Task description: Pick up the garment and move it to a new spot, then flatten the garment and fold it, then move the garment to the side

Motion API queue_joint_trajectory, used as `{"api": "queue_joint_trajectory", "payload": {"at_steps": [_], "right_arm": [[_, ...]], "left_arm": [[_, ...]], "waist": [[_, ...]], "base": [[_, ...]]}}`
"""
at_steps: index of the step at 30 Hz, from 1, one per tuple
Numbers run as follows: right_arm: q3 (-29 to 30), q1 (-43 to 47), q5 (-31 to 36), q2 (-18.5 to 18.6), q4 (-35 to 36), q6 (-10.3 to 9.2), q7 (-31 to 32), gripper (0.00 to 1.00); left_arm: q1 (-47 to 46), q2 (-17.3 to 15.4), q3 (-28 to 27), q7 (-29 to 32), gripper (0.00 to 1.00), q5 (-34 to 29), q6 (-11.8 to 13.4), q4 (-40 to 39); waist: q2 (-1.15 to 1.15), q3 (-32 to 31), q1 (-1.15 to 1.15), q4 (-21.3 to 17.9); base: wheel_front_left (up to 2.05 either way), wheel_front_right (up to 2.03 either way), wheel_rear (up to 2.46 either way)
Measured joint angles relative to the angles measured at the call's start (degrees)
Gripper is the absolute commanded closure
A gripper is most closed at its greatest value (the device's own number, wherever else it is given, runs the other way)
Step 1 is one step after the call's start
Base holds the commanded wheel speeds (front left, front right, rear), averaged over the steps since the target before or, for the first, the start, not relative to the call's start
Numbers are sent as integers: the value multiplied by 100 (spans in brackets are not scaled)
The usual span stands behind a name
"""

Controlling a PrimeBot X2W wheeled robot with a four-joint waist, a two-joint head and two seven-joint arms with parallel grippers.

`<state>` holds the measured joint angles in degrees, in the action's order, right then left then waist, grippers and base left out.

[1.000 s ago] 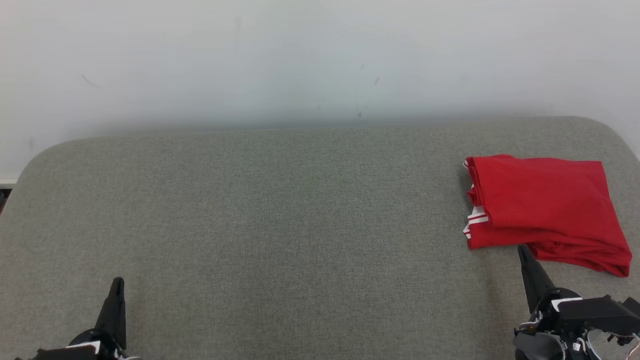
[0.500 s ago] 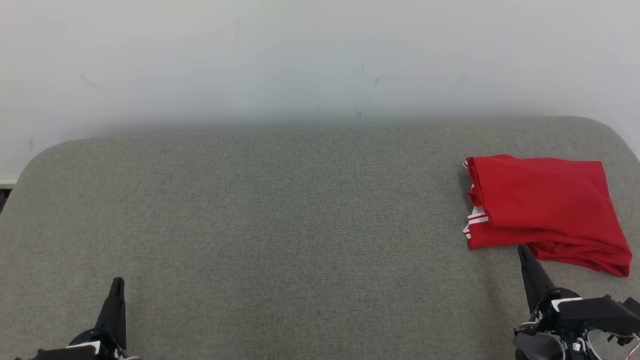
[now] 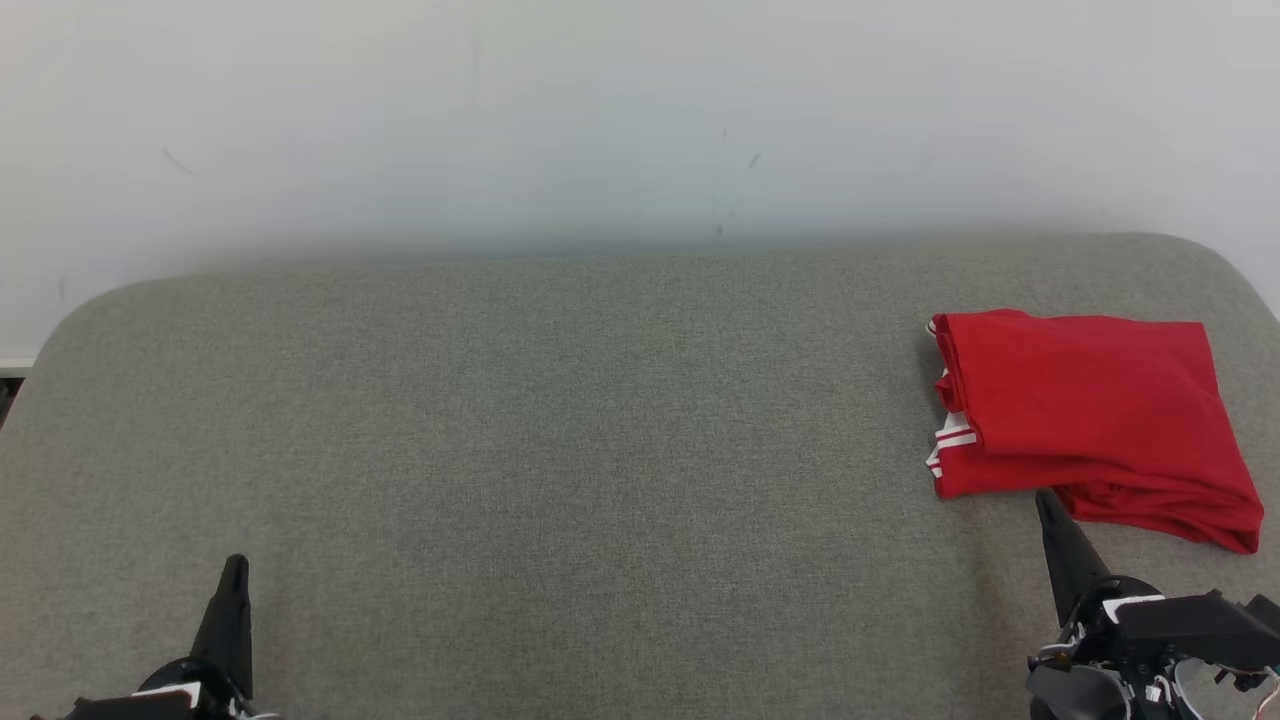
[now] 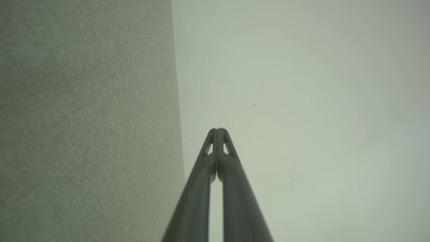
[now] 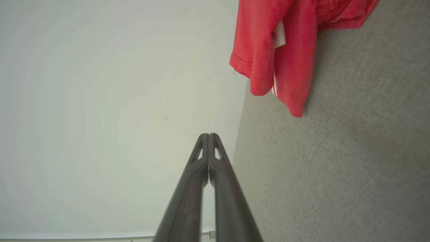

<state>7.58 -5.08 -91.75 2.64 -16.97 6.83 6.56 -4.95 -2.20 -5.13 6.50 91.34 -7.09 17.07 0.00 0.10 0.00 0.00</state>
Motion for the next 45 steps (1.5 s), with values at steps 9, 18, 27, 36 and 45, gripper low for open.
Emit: {"api": "queue_joint_trajectory", "payload": {"at_steps": [9, 18, 27, 36, 45], "right_arm": [[0, 0, 0, 0, -1, 5, 0, 100], [0, 0, 0, 0, -1, 5, 0, 100], [0, 0, 0, 0, -1, 5, 0, 100], [0, 0, 0, -1, -1, 5, 0, 100], [0, 0, 0, -1, -1, 5, 0, 100]], "left_arm": [[0, 0, 0, 0, 100, 0, 0, 1], [0, 0, 0, 0, 100, 0, 0, 2], [0, 0, 0, 0, 100, 0, 0, 2], [0, 0, 0, 0, 100, 0, 0, 2], [0, 0, 0, 0, 100, 0, 0, 2]], "waist": [[0, 0, 0, 0], [0, 0, 0, 0], [0, 0, 0, 0], [0, 0, 0, 0], [0, 0, 0, 0]], "base": [[0, 0, 0], [0, 0, 0], [0, 0, 0], [0, 0, 0], [0, 0, 0]]}}
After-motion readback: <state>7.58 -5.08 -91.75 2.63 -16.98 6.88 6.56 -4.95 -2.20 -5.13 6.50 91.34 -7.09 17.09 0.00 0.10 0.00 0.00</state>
